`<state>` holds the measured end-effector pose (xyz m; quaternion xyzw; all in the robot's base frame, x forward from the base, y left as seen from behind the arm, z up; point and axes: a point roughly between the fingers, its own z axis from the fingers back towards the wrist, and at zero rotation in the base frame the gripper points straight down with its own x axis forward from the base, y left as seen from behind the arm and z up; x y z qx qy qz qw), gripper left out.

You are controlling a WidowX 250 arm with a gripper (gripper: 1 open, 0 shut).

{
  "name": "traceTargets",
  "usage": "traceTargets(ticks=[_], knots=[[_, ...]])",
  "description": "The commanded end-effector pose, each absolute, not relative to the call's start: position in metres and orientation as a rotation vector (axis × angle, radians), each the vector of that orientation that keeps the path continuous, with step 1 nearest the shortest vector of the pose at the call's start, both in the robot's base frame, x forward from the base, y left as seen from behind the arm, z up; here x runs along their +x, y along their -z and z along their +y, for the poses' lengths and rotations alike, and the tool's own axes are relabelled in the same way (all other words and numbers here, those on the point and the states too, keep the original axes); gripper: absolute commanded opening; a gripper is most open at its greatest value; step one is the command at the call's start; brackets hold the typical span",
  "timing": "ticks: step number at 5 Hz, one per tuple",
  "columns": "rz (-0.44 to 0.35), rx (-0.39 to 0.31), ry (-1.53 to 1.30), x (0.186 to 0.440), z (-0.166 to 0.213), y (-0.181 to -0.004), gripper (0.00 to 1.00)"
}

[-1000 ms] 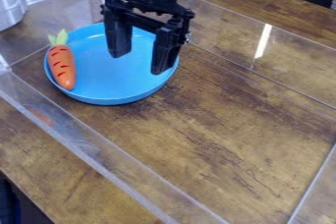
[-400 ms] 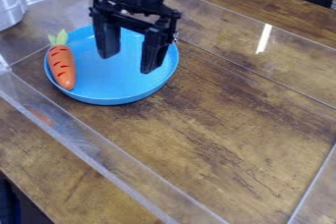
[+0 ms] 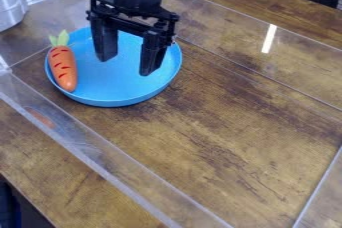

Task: Remove the carrot from inside the blue tray and put it on the table

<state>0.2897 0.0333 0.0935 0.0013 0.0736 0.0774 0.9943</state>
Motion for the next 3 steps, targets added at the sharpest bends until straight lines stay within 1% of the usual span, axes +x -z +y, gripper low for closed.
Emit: traceTargets(ticks=[1, 3], knots=[[0.111, 0.004, -0.194, 0.2927, 0.0437, -0.1007, 1.00], [0.112, 0.006, -0.217, 0.2942, 0.0478, -0.0959, 1.00]])
